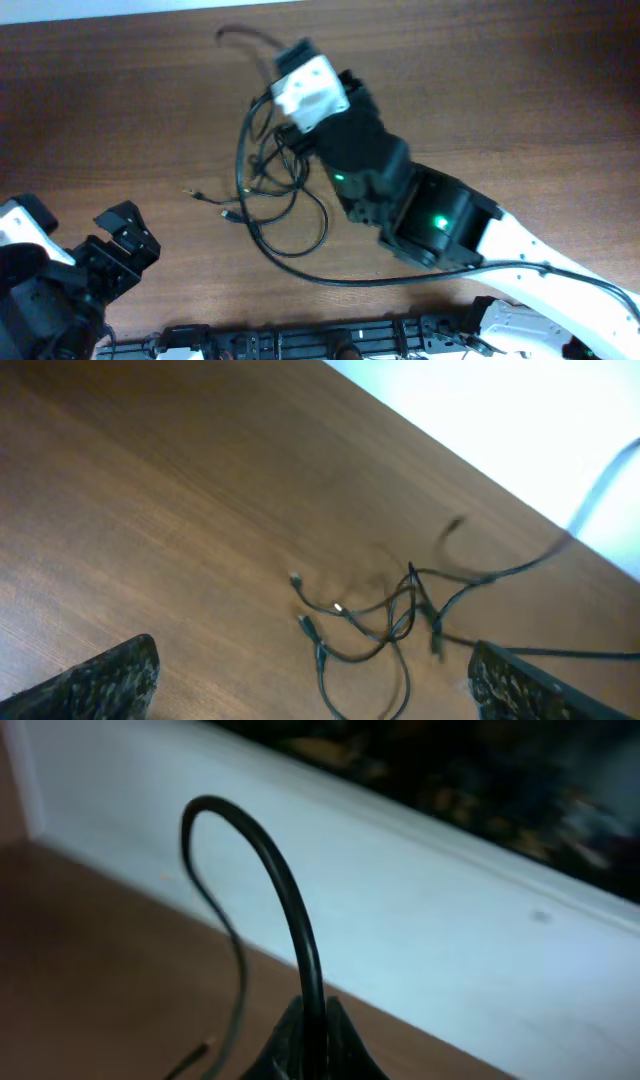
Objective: Untangle cables
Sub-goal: 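Lift the grasped cable upward with the right gripper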
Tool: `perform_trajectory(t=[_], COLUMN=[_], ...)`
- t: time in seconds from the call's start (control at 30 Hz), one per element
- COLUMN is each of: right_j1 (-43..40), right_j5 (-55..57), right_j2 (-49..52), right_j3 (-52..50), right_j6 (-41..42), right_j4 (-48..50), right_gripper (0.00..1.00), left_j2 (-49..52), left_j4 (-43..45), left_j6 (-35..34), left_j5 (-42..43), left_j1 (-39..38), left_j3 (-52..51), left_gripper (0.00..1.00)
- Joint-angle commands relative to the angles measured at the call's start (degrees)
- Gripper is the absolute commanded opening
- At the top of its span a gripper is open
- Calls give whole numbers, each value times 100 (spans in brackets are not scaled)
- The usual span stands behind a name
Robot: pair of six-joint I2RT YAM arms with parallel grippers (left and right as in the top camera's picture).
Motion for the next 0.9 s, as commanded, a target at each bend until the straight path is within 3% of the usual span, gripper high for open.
perform_trajectory(t=[0.0, 0.13, 0.3, 0.47, 0.63, 0.77, 0.87], right_j1=[-11, -11, 76, 555, 835, 1025, 1049], right_j5=[1117, 1650, 2177, 2186, 2061, 855, -116], right_j2=[-295, -323, -337, -339, -330, -310, -210], right_j3=[15, 15, 17, 20, 20, 17, 17], right_j6=[433, 391, 393, 553, 2238, 3676, 4312], right_j4=[175, 431, 1609, 1161, 24, -887, -1095], right_gripper=[4, 4, 4, 4, 4, 4, 4], left_j2=[15, 15, 20, 48, 92, 114, 133], left_j4=[33, 44, 138, 146, 140, 142, 138], left_j6=[278, 356, 758, 756, 774, 772, 772], left_j5=[264, 339, 750, 748, 876, 879, 903], left_j1=[35, 31, 31, 31, 31, 31, 31], left_j3=[52, 52, 52, 52, 42, 20, 17], left_gripper=[99, 99, 99, 99, 99, 99, 99])
